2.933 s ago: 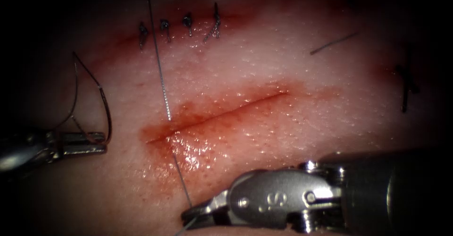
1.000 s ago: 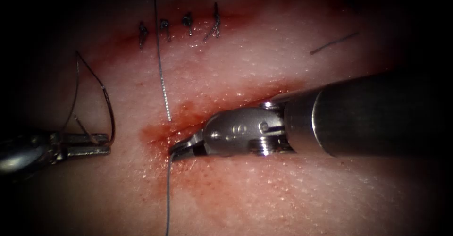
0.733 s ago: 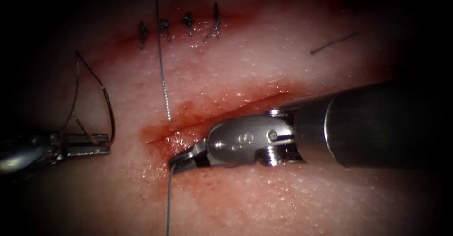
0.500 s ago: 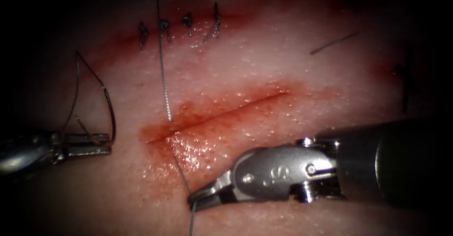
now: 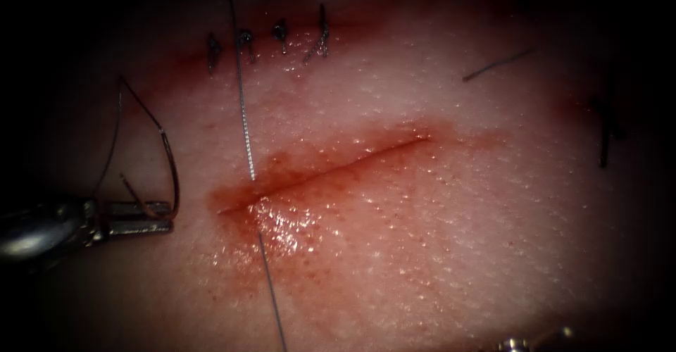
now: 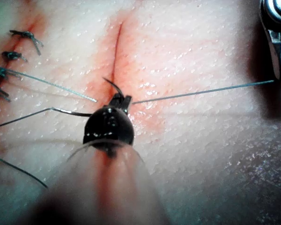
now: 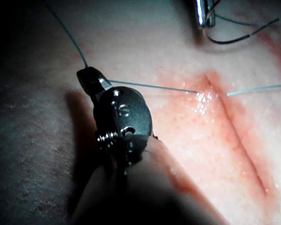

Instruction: Wound Closure

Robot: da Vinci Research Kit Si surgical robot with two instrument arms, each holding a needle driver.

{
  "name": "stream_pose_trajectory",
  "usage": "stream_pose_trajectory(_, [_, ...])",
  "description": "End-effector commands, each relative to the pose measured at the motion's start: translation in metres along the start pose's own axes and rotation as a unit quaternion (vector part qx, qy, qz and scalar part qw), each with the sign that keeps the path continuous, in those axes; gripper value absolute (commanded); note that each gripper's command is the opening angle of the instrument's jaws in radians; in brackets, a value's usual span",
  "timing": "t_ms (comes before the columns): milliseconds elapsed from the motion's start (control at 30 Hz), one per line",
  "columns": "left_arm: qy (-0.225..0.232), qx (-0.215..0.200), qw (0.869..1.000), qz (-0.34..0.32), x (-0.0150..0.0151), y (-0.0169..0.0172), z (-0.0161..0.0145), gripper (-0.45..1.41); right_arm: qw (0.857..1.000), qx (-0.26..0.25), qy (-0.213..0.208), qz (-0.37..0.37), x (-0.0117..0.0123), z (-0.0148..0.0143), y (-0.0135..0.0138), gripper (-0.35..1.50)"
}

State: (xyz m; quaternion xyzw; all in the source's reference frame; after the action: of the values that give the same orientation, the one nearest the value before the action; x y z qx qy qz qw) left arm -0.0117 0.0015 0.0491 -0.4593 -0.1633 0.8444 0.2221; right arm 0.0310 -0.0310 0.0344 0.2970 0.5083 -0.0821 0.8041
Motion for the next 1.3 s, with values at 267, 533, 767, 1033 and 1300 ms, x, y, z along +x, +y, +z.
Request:
stream_pose_trajectory(267, [0.000, -0.001, 1.000, 0.003, -0.0005, 0.0002, 0.0008, -0.45, 0.999, -0.046, 0.002, 0.018, -0.0012, 0.0005, 0.0062, 0.93])
stream_pose_trajectory(533, [0.000, -0.001, 1.000, 0.003, -0.0005, 0.0002, 0.0008, -0.45, 0.996, -0.084, -0.005, 0.011, -0.0041, 0.0008, 0.0133, 1.04])
stream_pose_trajectory(767, [0.000, -0.001, 1.000, 0.003, -0.0005, 0.0003, 0.0008, -0.45, 0.995, -0.101, -0.018, 0.007, -0.0079, 0.0033, 0.0189, 1.09])
stream_pose_trajectory(1033, [0.000, -0.001, 1.000, 0.003, -0.0005, 0.0003, 0.0008, -0.45, 0.993, -0.110, -0.030, -0.004, -0.0114, 0.0048, 0.0204, 0.94])
stream_pose_trajectory(1300, [0.000, -0.001, 1.000, 0.003, -0.0005, 0.0003, 0.0008, -0.45, 0.995, -0.092, -0.029, 0.000, -0.0119, 0.0044, 0.0197, -0.35])
